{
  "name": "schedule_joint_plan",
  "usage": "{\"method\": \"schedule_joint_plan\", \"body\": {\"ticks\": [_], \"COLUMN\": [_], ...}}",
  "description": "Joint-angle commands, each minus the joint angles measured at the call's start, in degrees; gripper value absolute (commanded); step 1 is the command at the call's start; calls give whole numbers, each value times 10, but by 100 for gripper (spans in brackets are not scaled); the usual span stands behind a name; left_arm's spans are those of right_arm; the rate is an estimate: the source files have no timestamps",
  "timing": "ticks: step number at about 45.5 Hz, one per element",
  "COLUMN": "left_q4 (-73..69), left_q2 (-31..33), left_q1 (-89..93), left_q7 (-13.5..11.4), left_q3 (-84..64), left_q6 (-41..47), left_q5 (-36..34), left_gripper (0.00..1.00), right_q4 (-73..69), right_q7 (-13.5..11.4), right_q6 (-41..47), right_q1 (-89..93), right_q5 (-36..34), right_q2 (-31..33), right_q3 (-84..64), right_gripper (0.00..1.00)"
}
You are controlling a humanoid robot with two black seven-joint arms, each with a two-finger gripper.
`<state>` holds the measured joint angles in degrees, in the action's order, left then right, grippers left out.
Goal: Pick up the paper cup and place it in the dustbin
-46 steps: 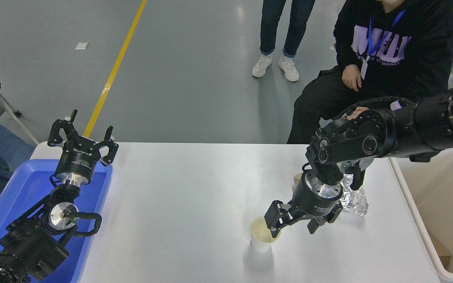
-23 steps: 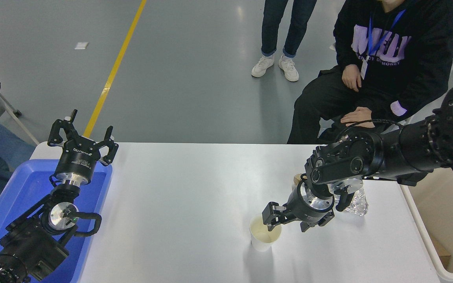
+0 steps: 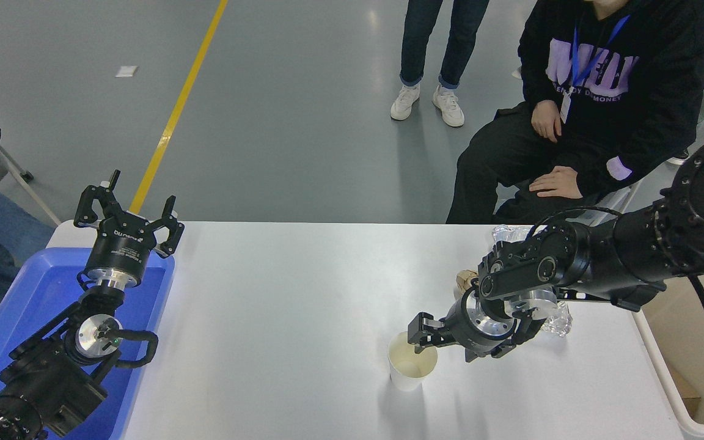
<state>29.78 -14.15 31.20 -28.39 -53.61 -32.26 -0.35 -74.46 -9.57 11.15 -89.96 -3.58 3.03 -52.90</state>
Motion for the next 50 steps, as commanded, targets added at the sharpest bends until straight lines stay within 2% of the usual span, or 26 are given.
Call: {"method": "schedule_joint_plan", "body": {"ticks": [1, 3, 11, 15, 22, 30, 41, 50], "left_q4": [0, 0, -1, -1, 0, 0, 0, 0], "left_q2": [0, 0, 0, 0, 0, 0, 0, 0], "left_q1": [0, 0, 0, 0, 0, 0, 0, 0], "left_q7": [0, 0, 0, 0, 0, 0, 0, 0], "left_q3": [0, 0, 0, 0, 0, 0, 0, 0], "left_q6": [0, 0, 0, 0, 0, 0, 0, 0], "left_q5": [0, 0, 0, 0, 0, 0, 0, 0], "left_gripper": [98, 98, 98, 98, 98, 98, 98, 98], "right_q4": [-1, -1, -1, -2, -4, -3, -7, -8], "right_q7": [-1, 0, 0, 0, 0, 0, 1, 1], "right_q6": [-5, -5, -3, 0, 0, 2, 55, 64], "right_q1": [10, 11, 16, 18, 19, 17, 10, -5], "right_q5": [-5, -8, -10, -12, -30, -49, -48, -51], "right_q2": [-1, -1, -1, -1, -1, -1, 1, 10], "right_q3": [4, 5, 24, 29, 31, 31, 35, 27], "right_gripper": [49, 42, 32, 13, 5, 0, 0, 0]}}
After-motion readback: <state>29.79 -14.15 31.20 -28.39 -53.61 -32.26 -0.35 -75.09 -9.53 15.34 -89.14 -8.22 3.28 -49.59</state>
